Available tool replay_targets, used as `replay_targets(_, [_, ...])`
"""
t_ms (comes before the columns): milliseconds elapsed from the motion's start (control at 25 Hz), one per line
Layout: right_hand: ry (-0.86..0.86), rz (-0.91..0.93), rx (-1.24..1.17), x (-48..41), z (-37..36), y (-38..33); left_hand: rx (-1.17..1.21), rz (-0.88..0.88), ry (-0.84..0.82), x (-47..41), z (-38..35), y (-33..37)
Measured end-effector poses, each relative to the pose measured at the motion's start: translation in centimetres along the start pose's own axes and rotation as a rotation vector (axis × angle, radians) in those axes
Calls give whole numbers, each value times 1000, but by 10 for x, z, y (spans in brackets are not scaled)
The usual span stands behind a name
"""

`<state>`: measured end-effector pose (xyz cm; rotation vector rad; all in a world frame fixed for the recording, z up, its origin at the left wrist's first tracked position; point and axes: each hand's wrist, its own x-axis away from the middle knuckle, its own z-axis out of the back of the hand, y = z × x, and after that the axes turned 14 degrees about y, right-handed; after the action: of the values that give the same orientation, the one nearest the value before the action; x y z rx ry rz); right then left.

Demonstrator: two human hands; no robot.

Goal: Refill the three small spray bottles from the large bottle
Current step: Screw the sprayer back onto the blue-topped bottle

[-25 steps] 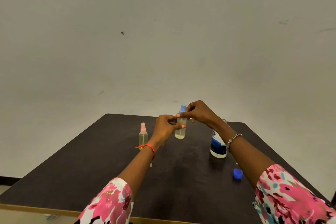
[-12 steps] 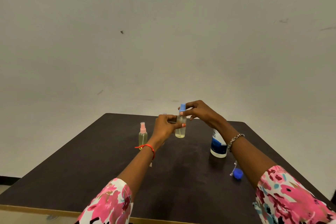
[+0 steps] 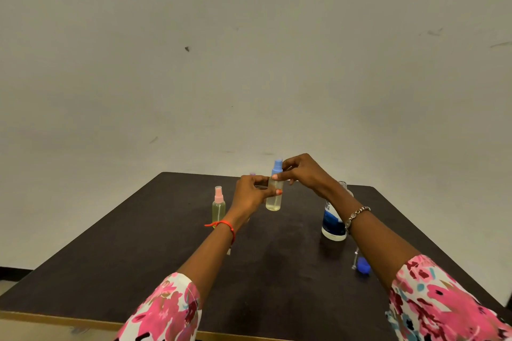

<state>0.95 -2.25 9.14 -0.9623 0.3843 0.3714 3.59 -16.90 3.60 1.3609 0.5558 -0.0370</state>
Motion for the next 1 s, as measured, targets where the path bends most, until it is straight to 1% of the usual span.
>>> replay_targets(80, [24,-11,42,1,-3,0,-3,8,-16,1,0,-3])
replay_targets(200, [49,22,100,4,-7,1,3,-8,-12,5,-2,-8])
replay_targets(440, [201,32,60,11,-17,5,6,-48,37,6,-12,-9])
replay_targets(520, [211,38,41,14,-19,9,28,-54,43,7,-14,-13])
replay_targets(600, [186,26,40,16,-21,17,38,-40,21,7,-16,-19])
replay_targets(680, [171,-4,30,17,-24,29,-22,-17,-58,8,-18,-27])
replay_targets(720, [179,-30,18,17,-25,37,-100,5,-108,10,-20,-33])
replay_targets(840, [234,-103,26,16,-32,60,-391,53,-321,16,-20,-60])
replay_targets(920, [278,-144,51,12,-36,75,-617,43,-481,20,-18,-79])
replay_targets(1000, [299,-176,83,6,-38,88,-799,35,-596,21,-17,-95])
